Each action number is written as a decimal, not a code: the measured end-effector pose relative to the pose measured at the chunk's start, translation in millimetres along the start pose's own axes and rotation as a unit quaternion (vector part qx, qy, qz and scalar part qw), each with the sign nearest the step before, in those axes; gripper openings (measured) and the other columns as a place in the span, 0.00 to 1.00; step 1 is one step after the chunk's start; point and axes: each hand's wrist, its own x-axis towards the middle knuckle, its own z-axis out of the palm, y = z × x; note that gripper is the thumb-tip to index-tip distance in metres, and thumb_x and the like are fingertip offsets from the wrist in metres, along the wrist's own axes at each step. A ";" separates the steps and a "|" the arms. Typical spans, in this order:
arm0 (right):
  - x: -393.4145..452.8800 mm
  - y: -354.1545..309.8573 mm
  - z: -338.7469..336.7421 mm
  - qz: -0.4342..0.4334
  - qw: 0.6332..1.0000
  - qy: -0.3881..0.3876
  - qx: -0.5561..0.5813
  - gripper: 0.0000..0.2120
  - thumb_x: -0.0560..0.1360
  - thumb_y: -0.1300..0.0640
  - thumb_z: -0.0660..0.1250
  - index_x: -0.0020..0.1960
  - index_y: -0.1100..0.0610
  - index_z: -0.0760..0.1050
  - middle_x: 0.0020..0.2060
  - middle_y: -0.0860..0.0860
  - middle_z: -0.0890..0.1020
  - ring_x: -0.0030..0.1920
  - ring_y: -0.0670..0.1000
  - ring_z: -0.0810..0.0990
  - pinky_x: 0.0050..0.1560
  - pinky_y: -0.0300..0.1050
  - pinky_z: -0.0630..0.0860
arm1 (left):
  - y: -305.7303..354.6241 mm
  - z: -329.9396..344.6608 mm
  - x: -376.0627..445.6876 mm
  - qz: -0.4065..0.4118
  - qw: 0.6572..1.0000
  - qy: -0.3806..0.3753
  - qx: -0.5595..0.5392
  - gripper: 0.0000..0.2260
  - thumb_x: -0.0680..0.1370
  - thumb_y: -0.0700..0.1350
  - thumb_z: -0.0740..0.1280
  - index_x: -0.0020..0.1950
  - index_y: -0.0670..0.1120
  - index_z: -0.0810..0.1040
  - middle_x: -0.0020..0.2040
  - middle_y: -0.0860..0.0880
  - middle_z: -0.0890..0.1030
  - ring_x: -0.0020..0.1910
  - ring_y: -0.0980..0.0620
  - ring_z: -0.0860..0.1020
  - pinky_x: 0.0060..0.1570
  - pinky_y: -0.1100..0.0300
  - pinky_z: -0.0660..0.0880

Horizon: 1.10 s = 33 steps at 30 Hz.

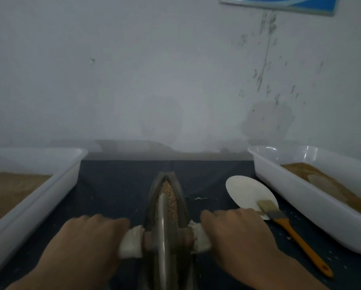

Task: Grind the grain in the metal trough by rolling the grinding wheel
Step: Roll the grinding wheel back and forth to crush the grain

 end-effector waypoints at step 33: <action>61.7 14.1 26.4 0.058 0.998 -0.012 -0.019 0.11 0.67 0.53 0.71 0.44 0.51 0.70 0.35 0.49 0.78 0.34 0.55 0.78 0.28 0.43 0.60 | -3.7 22.8 48.4 -0.034 0.995 0.097 -0.005 0.11 0.71 0.61 0.62 0.41 0.56 0.66 0.36 0.55 0.76 0.40 0.55 0.79 0.33 0.58 0.65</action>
